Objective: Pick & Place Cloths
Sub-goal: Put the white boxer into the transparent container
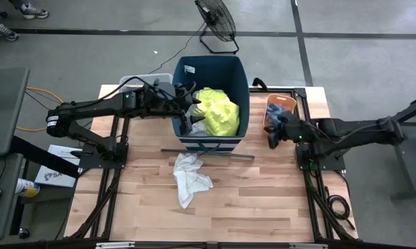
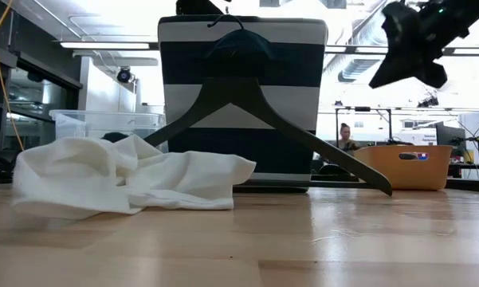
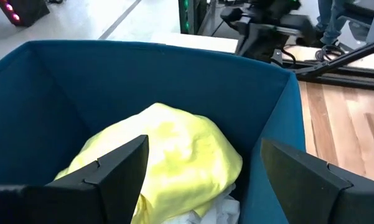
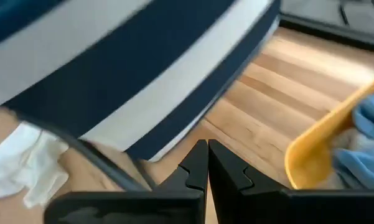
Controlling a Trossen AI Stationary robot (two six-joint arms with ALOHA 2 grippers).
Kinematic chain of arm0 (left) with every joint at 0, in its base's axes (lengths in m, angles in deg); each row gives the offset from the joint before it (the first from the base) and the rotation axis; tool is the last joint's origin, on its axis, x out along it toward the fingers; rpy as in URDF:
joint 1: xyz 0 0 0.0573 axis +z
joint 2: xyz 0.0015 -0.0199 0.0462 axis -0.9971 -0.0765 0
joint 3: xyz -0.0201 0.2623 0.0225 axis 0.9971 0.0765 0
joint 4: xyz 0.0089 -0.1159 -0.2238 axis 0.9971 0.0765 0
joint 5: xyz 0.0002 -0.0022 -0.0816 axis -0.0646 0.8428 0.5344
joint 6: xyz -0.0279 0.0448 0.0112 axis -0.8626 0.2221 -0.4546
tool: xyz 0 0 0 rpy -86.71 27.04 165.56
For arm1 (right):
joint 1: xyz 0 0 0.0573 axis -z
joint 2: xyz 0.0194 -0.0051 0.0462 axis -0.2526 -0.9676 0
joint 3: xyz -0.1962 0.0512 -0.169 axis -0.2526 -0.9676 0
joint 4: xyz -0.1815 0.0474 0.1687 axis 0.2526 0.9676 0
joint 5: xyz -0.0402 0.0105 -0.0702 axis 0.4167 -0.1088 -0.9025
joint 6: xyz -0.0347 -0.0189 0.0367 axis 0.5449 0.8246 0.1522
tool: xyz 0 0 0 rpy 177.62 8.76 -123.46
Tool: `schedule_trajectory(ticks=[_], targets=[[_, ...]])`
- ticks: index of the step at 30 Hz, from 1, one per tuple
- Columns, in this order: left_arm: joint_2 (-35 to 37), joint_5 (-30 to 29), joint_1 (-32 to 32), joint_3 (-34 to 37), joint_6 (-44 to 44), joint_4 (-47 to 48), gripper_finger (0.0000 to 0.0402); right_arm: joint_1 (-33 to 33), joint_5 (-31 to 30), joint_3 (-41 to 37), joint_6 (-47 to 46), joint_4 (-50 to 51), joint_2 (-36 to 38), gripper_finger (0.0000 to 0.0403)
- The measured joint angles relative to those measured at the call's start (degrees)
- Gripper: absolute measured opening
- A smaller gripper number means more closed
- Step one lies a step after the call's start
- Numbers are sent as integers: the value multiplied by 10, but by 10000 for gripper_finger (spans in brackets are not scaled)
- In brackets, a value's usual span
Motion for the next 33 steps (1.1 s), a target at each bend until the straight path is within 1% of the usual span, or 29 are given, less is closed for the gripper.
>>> schedule_trajectory(ticks=[3,6,11,15,18,24,28,33], targets=[[0,0,0,0,-22,0,305,-61,-51,-11,5,-24,10,4],[0,0,0,0,-27,0,305,-105,-71,-49,5,-76,40,4],[0,0,0,0,-55,-4,305,-140,-65,-136,24,-211,109,4],[0,0,0,0,-70,-4,305,-140,-25,-183,67,-270,178,4],[0,0,0,0,-82,-4,305,-138,-5,-203,89,-270,232,4],[0,-1,0,0,-96,-4,305,-138,-4,-229,125,-254,320,4],[0,-1,0,0,-113,-4,305,-136,-7,-253,135,-242,362,4],[0,0,0,0,-126,-4,305,-123,2,-274,149,-255,398,4]])
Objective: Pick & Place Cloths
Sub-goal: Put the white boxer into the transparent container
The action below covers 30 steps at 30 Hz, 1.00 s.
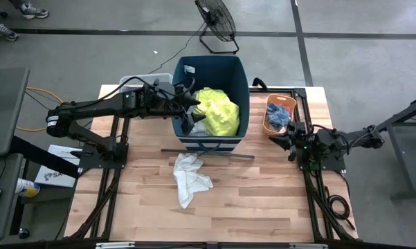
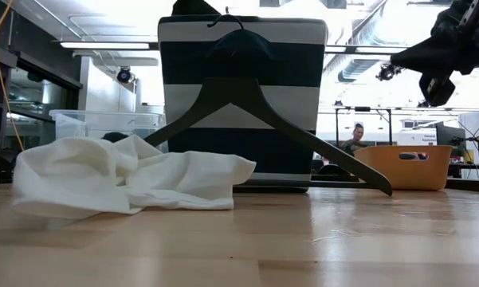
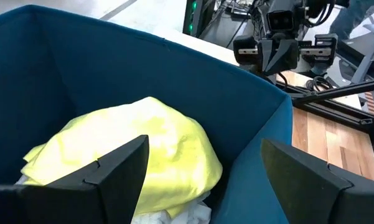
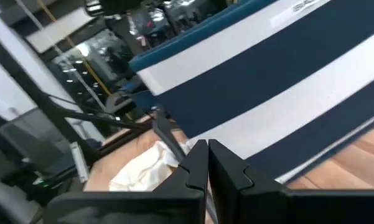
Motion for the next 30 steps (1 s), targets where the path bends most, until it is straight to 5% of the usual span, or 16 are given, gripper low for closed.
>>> schedule_trajectory(ticks=[9,23,30], targets=[[0,0,0,0,-7,0,305,39,85,-60,16,-102,9,4],[0,0,0,0,-11,1,305,167,274,-77,39,-92,3,4],[0,0,0,0,-19,4,305,182,261,-77,66,-89,1,4]])
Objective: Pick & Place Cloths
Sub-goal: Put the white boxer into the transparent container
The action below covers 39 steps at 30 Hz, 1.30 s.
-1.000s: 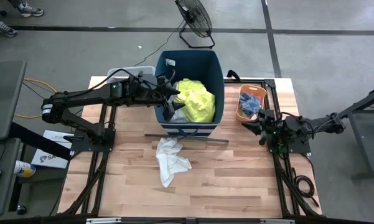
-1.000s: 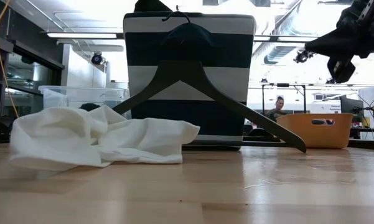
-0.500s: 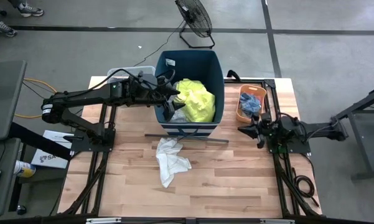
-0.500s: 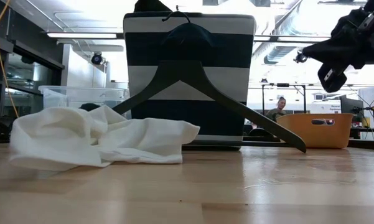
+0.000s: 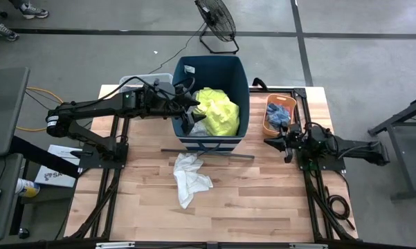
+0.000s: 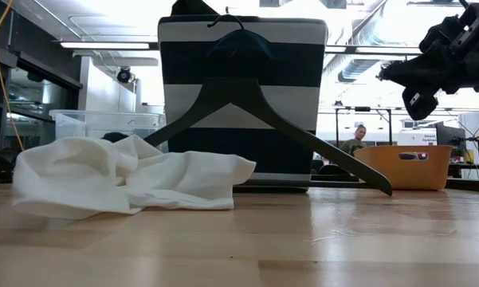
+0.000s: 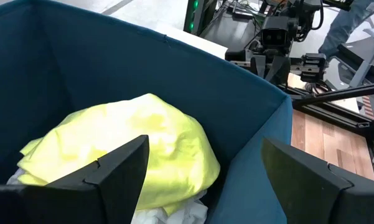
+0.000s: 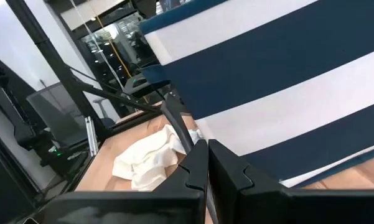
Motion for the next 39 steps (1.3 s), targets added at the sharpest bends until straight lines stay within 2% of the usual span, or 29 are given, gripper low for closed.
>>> schedule_trajectory(ticks=[9,19,25,32,39], targets=[[0,0,0,0,0,4,305,0,-2,0,-3,2,0,4],[0,2,-17,0,-15,95,305,0,-1,-1,-2,-9,0,4],[0,-10,-64,0,-38,127,305,0,-1,-1,-2,-11,0,4],[0,-31,-152,0,-76,232,305,0,-1,-1,-2,-12,0,4],[-5,-61,-230,0,-78,253,305,0,-1,-1,-2,-12,0,4]])
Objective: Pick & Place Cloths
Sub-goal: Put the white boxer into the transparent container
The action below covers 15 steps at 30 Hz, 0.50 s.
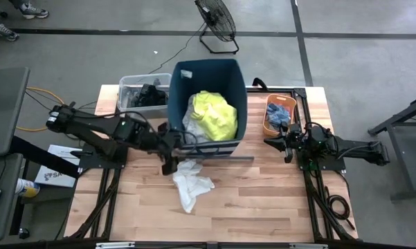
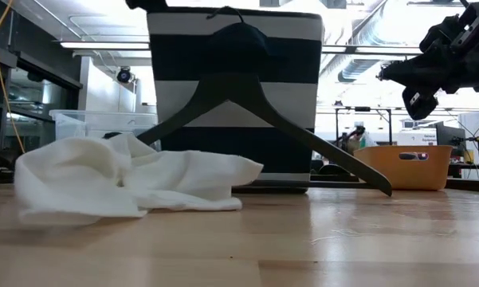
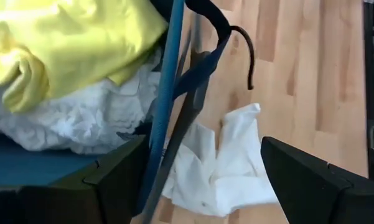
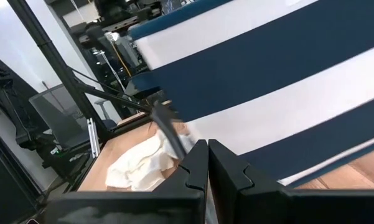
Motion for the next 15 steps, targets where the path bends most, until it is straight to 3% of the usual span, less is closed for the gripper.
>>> schedule_trajectory(ticks=[4,15], targets=[[0,-48,-25,0,-9,1,305,0,0,0,0,0,0,4],[-1,-347,-26,0,101,2,305,0,0,0,0,-1,0,4]])
